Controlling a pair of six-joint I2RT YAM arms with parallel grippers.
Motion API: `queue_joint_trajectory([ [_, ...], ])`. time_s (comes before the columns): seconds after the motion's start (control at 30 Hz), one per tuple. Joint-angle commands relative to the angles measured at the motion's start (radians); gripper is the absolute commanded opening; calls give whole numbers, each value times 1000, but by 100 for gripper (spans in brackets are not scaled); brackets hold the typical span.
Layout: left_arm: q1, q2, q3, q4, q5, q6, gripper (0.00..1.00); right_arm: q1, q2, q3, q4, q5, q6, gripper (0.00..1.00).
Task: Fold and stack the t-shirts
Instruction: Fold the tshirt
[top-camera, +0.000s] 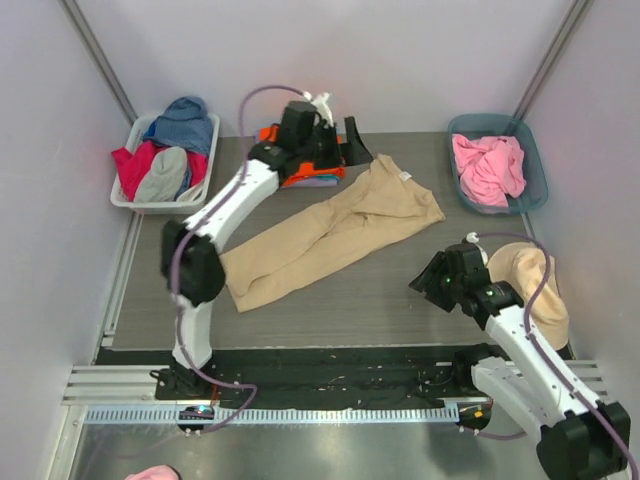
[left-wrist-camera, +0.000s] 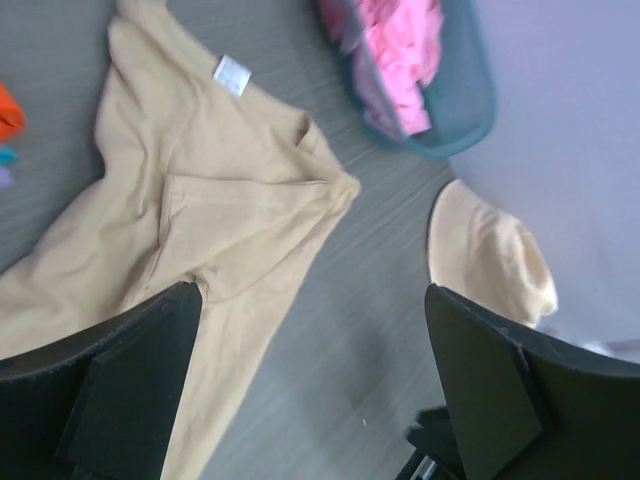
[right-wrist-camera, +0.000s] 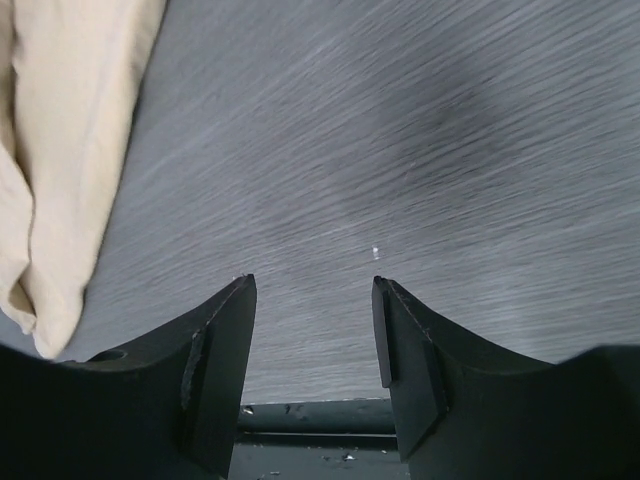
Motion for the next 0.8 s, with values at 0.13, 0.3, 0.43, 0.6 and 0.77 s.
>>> queue_joint_trajectory([
  [0.13, 9, -629, -478, -121, -284, 134, 100, 289, 254, 87, 265, 117, 112, 59],
  [0.3, 9, -847, -722, -163, -357, 127, 100, 520, 467, 147, 375, 282, 257, 59],
  [0.43, 9, -994, -818, -213, -404, 122, 100, 682, 633, 203, 466, 391, 391, 57],
  [0.6, 9, -1081, -895, -253, -384, 107, 100, 818, 852, 315, 533, 499, 512, 57],
  [0.77, 9, -1140, -914, -316, -405, 121, 100, 881, 957, 427, 537, 597, 567, 57],
])
